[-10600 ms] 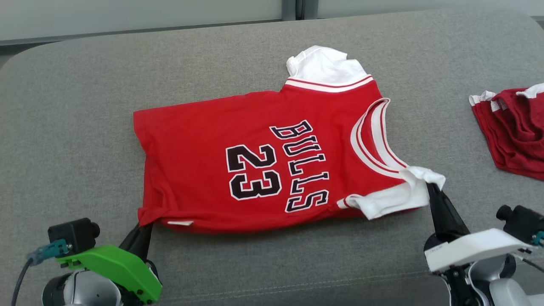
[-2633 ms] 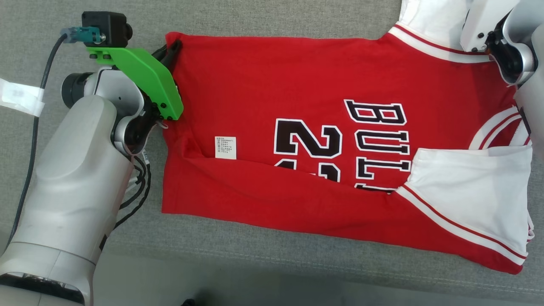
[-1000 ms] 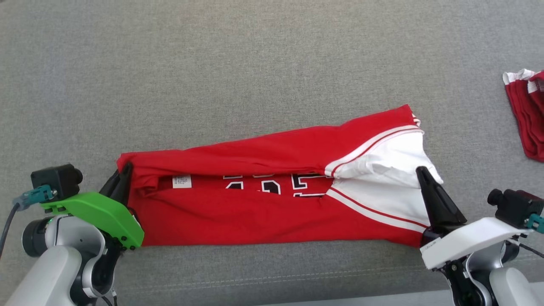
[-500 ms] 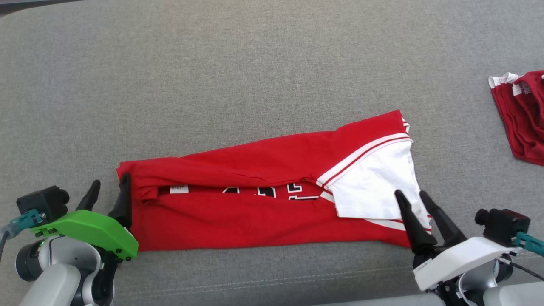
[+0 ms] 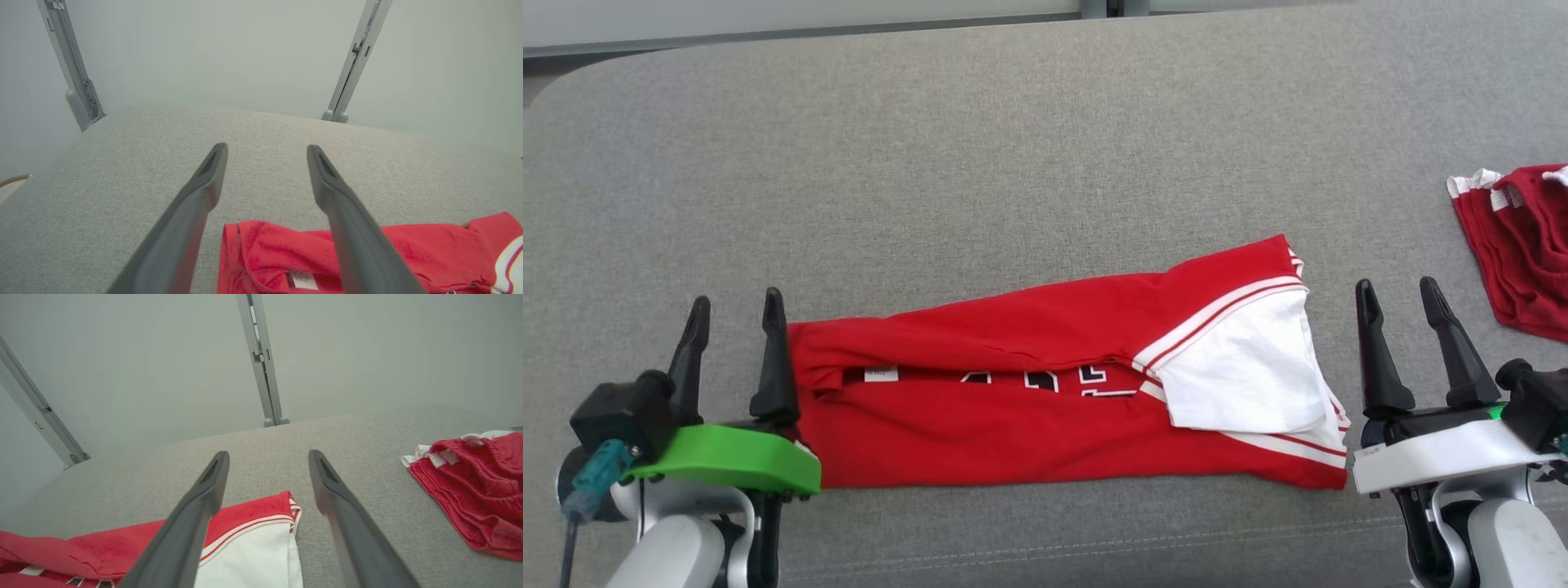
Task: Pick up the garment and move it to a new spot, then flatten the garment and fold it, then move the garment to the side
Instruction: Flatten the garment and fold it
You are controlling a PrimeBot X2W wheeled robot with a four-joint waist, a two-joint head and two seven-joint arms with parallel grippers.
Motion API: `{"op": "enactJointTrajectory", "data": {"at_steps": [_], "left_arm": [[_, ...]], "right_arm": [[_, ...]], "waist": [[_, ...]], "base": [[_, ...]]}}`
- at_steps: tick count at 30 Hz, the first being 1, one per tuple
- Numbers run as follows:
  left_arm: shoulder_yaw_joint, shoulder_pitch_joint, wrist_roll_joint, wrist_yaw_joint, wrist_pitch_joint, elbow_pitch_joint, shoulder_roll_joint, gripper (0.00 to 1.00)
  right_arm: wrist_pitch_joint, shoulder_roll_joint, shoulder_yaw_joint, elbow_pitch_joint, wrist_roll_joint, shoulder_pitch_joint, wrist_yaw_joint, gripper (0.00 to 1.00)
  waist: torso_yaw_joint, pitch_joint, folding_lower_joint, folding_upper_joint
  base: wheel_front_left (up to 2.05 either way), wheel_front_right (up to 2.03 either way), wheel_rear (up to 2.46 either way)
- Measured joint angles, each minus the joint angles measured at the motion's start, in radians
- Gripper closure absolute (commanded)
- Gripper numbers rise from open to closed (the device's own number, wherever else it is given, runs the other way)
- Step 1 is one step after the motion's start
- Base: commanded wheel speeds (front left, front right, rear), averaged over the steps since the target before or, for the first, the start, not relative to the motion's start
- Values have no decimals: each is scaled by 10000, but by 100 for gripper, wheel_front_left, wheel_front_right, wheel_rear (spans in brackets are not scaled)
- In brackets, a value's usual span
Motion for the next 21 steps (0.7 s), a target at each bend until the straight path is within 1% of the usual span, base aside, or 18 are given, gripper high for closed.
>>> {"op": "enactJointTrajectory", "data": {"at_steps": [6, 9, 13, 17, 21], "left_arm": [[-161, 446, 364, 15, -489, 349, -418, 0], [-111, 616, 443, -127, -616, 671, -639, 0], [-21, 697, 709, -550, -700, 1118, -917, 0], [217, 736, 1360, -1037, -708, 1329, -1116, 0], [451, 980, 1914, -1363, -732, 1492, -1336, 0]], "right_arm": [[-439, -23, 31, 629, -869, 17, 0, 0], [-575, -13, 38, 907, -1057, 152, 0, 0], [-698, -6, -15, 1269, -1197, 404, 0, 0], [-784, -4, -8, 1519, -1262, 604, 0, 0], [-834, -29, 13, 1697, -1260, 719, 0, 0]], "waist": [[213, -421, 0, 0], [330, -638, 0, 0], [458, -932, 0, 0], [538, -1220, 0, 0], [568, -1485, 0, 0]], "base": [[0, 0, 0], [0, 0, 0], [0, 0, 0], [0, 0, 0], [0, 0, 0]]}}
